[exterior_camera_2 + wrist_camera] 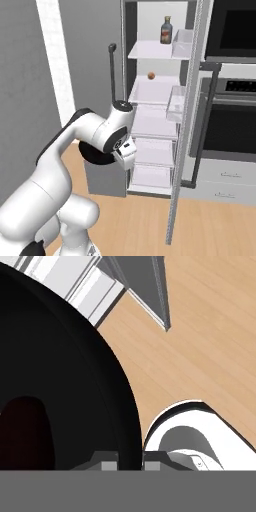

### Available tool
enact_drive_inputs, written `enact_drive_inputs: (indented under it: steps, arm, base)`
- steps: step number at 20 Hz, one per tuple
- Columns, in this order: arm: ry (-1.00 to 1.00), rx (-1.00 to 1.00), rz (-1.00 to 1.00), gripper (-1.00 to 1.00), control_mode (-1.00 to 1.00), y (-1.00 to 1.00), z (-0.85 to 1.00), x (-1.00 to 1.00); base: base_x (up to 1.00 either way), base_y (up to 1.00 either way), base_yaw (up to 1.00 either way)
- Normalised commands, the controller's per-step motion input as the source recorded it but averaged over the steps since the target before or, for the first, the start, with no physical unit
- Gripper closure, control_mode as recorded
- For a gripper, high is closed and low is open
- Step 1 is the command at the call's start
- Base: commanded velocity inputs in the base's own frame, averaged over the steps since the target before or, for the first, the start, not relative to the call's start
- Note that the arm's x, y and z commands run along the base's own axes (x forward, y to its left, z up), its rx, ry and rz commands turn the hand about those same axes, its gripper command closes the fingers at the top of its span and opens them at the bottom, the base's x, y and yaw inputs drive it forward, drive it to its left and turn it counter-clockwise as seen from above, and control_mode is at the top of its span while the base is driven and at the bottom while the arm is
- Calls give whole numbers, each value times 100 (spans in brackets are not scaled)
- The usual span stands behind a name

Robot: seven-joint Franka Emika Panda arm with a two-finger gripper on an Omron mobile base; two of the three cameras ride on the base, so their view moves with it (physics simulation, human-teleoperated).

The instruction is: Pick the chicken drumstick and avocado from their plates and place them in the bowl. Then put the bowl in the fridge.

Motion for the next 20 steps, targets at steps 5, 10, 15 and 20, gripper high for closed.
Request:
enact_drive_inputs:
  steps: [5, 10, 15, 20]
  arm:
    - [0, 0, 0, 100, 100, 0, 0, 0]
    - [0, 0, 0, 100, 100, 0, 0, 0]
    - [0, 0, 0, 100, 100, 0, 0, 0]
    - [0, 0, 0, 100, 100, 0, 0, 0]
  base:
    - [56, -1, 0]
    - [36, -21, 1]
    - [64, -36, 2]
    - [64, -24, 9]
